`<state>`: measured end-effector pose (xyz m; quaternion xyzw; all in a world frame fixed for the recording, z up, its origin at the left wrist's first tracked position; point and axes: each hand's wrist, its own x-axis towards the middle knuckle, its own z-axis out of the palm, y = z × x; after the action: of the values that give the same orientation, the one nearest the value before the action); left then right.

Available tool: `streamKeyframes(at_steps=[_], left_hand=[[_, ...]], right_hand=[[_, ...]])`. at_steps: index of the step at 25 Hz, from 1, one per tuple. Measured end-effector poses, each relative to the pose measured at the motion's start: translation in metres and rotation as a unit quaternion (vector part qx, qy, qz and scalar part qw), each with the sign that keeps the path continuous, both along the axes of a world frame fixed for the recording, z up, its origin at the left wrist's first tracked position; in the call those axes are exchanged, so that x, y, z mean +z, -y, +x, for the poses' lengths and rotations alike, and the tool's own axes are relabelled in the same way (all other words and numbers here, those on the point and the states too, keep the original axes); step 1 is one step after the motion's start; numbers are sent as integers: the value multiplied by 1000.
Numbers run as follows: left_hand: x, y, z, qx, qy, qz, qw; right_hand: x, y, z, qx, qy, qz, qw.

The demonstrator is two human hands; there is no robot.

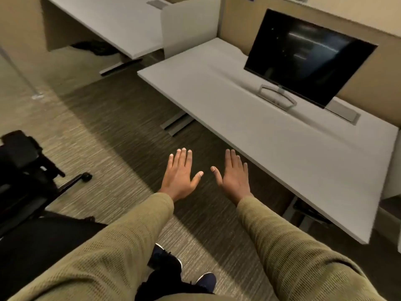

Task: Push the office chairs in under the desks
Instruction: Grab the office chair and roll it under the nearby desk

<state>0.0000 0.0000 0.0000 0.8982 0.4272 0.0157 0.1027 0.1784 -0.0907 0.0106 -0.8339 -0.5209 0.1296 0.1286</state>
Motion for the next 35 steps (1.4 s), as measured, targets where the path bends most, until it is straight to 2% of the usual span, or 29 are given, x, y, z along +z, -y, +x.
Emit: streamKeyframes(at_steps=[13,24,35], left_hand=[[-13,-76,-124,165,34,-11,986],[-19,-165,-250,286,39,-31,957],[-19,-183,-351,436,79,-16,896]], right_hand=[[-7,-129,-109,163,-4,-30,986],[-5,-271,-233,290,-9,-34,956],[-4,-343,-348,444,2,-31,896]])
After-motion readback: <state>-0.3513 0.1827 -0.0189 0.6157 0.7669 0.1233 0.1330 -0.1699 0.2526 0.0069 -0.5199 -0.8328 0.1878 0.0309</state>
